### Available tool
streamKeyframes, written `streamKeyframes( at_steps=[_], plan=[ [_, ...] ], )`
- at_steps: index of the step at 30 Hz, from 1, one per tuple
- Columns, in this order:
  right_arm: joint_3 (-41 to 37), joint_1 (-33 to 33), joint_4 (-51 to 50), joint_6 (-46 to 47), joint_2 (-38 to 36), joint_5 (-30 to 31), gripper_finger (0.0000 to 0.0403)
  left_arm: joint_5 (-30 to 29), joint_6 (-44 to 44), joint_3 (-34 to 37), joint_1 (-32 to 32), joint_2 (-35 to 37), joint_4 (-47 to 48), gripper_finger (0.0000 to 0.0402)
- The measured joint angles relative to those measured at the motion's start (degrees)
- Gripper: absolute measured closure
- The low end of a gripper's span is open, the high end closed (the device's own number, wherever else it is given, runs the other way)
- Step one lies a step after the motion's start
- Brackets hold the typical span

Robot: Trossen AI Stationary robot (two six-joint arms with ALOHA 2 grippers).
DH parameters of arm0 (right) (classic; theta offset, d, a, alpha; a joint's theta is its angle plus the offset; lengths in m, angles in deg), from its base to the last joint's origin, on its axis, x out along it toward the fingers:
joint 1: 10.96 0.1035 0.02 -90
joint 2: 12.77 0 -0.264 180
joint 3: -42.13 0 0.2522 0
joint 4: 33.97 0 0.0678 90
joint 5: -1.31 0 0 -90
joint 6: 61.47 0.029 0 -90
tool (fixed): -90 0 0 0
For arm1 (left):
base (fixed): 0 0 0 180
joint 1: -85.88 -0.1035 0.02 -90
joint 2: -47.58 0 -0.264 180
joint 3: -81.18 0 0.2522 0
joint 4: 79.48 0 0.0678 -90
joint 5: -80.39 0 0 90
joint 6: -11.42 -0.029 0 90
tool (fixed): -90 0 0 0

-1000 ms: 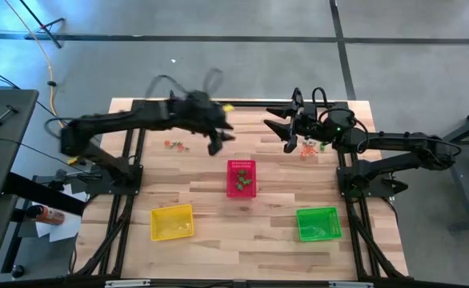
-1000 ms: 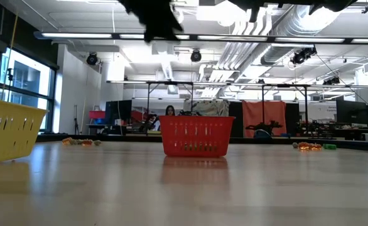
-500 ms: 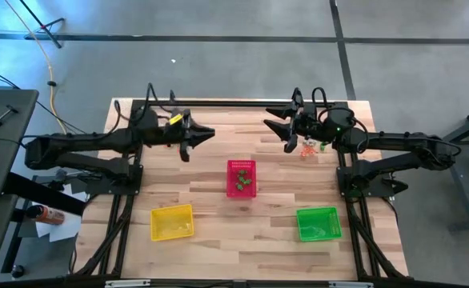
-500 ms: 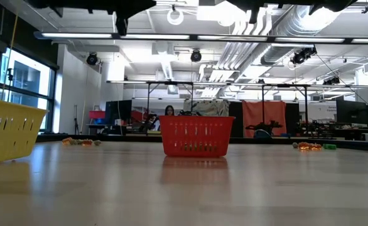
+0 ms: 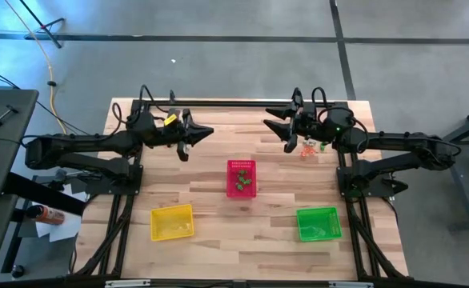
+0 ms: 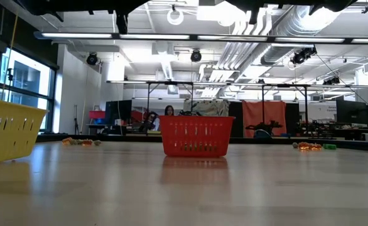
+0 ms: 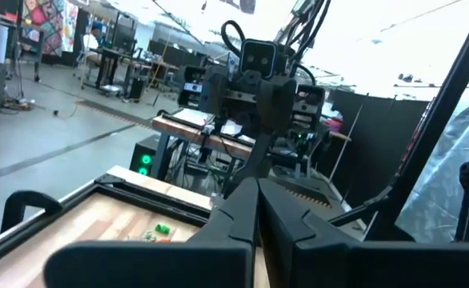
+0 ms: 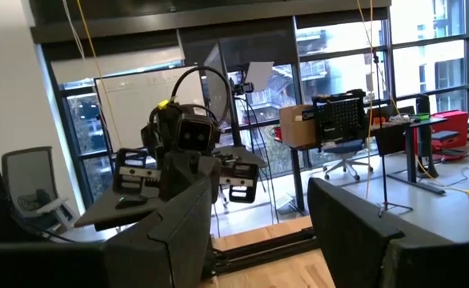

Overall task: Sort Halloween decoration
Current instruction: Put the green skeleton toy into the red bin

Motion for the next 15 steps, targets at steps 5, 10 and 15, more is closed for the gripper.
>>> streamKeyframes(
  at_steps=[5,10,15],
  plan=[
    [0.0,0.0,-0.6,0.0,0.0,0.0,0.0201,0.0,1.4,0.0,0.0,0.0,0.0,0.0401],
    [0.0,0.0,-1.4,0.0,0.0,-0.2,0.0201,0.0,1.4,0.0,0.0,0.0,0.1,0.0401],
    [0.0,0.0,-1.5,0.0,0.0,-1.4,0.0201,0.0,1.4,0.0,0.0,0.0,0.0,0.0401]
  ],
)
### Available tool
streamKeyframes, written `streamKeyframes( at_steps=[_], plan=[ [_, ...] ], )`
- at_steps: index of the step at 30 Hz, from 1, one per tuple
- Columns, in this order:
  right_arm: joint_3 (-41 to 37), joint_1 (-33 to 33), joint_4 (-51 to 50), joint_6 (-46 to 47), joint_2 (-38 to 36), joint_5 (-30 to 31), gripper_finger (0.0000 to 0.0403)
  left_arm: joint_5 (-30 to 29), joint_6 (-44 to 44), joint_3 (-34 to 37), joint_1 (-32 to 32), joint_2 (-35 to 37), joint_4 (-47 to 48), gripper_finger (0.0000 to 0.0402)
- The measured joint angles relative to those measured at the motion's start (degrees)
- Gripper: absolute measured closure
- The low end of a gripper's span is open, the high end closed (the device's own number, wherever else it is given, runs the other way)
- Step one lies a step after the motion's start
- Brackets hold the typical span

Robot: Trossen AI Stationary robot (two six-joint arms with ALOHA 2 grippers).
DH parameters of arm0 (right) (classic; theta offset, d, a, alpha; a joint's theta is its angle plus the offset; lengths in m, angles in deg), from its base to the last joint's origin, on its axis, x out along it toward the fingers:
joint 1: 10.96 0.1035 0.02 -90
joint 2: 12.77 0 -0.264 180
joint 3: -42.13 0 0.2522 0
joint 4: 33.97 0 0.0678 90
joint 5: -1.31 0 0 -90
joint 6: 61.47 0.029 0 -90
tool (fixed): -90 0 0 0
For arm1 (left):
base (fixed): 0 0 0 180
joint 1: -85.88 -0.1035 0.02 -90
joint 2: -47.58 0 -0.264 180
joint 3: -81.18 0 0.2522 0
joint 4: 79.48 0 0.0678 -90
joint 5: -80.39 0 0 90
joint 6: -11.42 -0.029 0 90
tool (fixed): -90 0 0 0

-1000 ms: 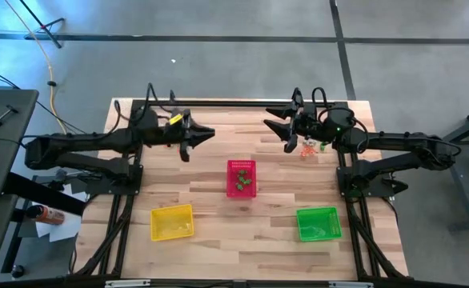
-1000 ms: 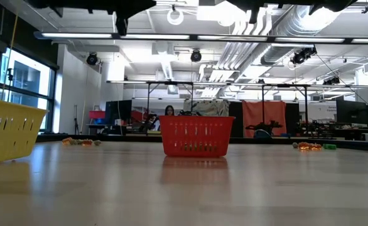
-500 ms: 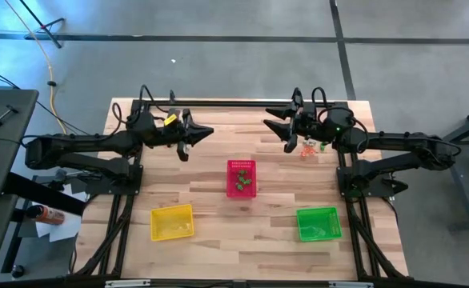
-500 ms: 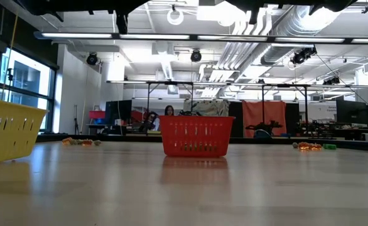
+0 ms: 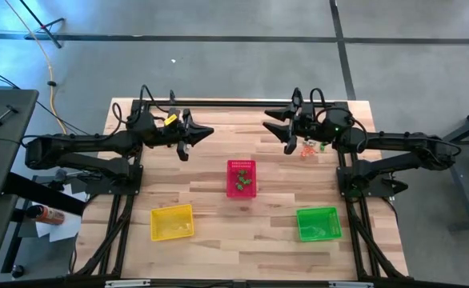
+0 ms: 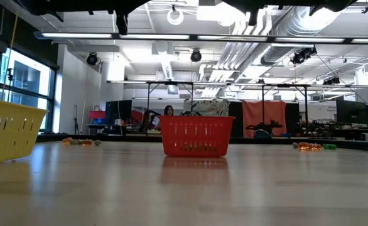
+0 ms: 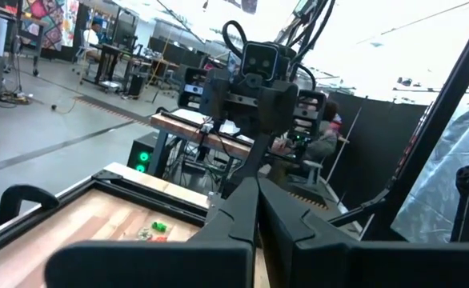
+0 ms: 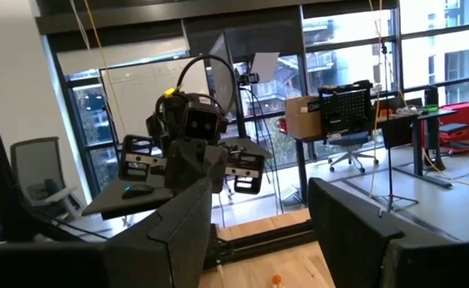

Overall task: Sort Halloween decoration
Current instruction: Put the green skeleton toy into the red bin

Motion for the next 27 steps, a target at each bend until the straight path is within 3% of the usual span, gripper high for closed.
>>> streamKeyframes(
  at_steps=[7,12,16,20,23,27],
  plan=[
    [0.7,0.4,-5.2,9.3,0.0,0.0,0.0201,0.0,0.5,0.0,0.0,0.0,0.0,0.0401],
    [11.0,2.5,-35.5,12.3,3.1,4.5,0.0201,0.0,0.5,0.0,0.0,0.0,0.1,0.0401],
    [21.9,1.5,-60.3,11.0,10.5,15.6,0.0201,0.0,0.5,0.0,0.0,0.0,0.1,0.0401],
    [28.9,-4.5,-79.5,21.3,18.1,25.0,0.0201,0.0,0.5,0.0,0.0,0.0,0.1,0.0401],
    [29.6,-11.4,-89.4,28.9,21.8,22.6,0.0201,0.4,0.5,0.0,0.0,0.0,0.1,0.0401],
    [24.4,-18.7,-94.1,31.2,23.1,18.5,0.0201,1.8,0.5,0.0,-0.1,0.0,0.2,0.0401]
  ],
)
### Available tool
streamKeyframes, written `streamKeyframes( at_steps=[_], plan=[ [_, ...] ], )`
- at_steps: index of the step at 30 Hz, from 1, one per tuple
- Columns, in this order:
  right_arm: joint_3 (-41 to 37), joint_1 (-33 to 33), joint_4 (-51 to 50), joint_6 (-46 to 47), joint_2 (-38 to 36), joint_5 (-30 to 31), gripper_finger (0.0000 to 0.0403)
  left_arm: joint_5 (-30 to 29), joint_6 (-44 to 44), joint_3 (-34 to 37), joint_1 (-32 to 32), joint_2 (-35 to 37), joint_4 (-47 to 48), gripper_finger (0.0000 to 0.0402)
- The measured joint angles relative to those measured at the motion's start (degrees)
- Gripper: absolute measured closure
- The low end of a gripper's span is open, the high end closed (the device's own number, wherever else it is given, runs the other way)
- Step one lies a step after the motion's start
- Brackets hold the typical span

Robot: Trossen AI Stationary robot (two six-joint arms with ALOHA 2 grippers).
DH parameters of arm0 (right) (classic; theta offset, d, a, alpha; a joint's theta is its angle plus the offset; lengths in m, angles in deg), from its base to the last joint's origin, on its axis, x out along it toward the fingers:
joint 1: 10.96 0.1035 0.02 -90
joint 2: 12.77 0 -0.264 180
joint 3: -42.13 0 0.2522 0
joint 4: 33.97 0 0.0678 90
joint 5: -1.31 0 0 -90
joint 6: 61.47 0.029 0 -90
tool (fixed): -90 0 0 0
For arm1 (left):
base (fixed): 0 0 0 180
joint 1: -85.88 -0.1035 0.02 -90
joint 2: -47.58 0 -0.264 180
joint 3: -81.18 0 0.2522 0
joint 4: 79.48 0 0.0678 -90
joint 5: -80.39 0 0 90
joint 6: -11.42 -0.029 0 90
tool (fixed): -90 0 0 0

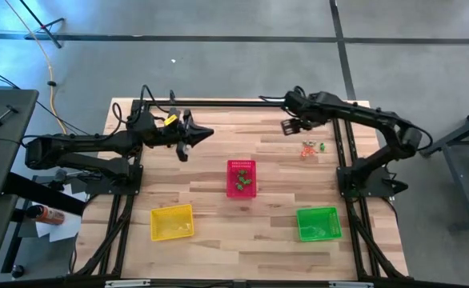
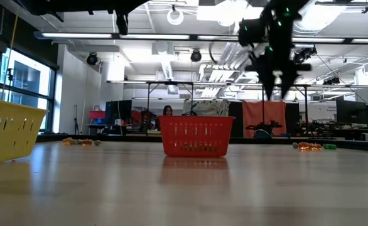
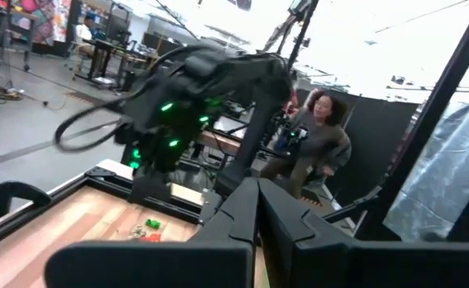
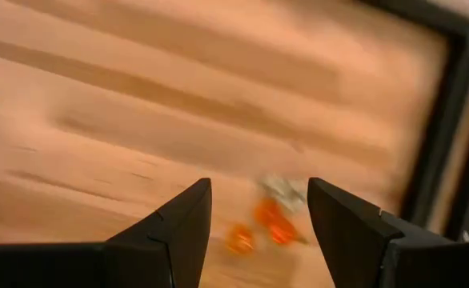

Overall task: Sort Halloween decoration
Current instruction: Put the green skeleton toy into the red bin

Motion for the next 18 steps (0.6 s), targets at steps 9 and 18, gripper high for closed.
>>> streamKeyframes(
  at_steps=[9,18],
  plan=[
    [-14.9,-7.2,3.7,13.2,-4.6,-3.1,0.0201,2.3,0.1,0.0,0.0,0.0,0.0,0.0401],
    [-22.5,-7.3,6.0,31.0,-4.7,5.2,0.0201,4.6,0.1,0.0,0.0,0.0,0.0,0.0401]
  ],
)
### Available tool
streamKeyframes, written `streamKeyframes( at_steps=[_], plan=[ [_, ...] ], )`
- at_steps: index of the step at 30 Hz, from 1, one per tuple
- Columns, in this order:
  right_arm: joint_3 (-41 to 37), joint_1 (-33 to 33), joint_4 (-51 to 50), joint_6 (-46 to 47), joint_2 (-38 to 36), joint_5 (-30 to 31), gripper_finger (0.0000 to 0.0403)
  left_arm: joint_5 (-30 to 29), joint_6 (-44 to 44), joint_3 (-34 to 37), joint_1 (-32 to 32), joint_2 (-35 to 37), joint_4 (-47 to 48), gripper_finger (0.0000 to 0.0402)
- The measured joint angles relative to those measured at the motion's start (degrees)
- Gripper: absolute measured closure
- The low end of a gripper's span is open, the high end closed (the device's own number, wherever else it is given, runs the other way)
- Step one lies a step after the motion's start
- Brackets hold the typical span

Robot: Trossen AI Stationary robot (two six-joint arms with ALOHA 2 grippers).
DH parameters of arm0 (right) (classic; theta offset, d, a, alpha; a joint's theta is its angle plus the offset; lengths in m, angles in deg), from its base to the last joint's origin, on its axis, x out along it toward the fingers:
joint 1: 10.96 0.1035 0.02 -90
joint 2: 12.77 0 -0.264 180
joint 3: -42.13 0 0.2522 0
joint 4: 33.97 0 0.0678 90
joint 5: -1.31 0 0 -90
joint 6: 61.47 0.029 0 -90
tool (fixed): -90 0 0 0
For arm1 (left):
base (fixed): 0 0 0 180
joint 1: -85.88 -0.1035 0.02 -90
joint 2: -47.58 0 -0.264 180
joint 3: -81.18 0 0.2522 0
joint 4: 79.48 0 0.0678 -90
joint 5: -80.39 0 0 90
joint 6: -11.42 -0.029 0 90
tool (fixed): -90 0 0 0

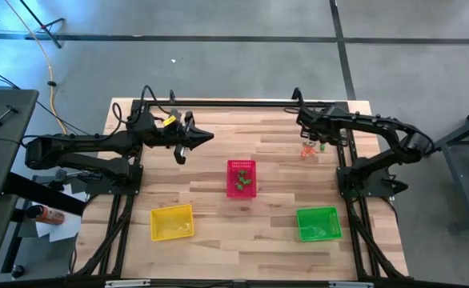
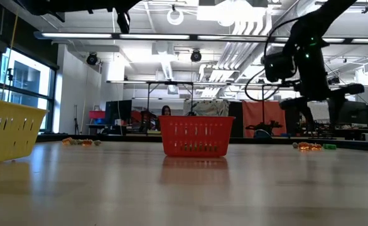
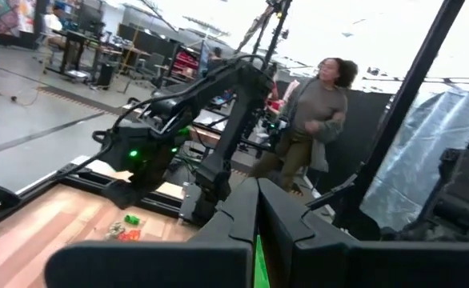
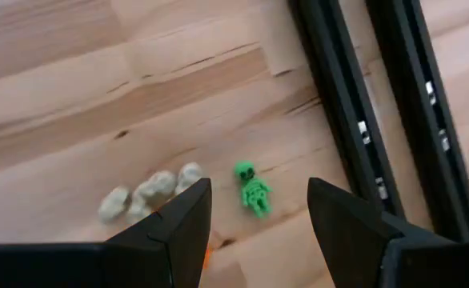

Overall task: Sort Halloween decoration
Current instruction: Put the green skeleton toy into the red bin

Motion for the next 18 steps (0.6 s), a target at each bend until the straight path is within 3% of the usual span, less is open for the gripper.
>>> streamKeyframes(
  at_steps=[11,18],
  plan=[
    [-10.4,-0.5,10.5,14.5,0.0,-0.7,0.0201,0.5,1.3,0.0,0.0,0.0,0.0,0.0401],
    [-15.1,-0.6,17.6,16.5,-0.3,-1.2,0.0202,0.5,1.5,0.0,0.0,0.0,0.0,0.0401]
  ],
)
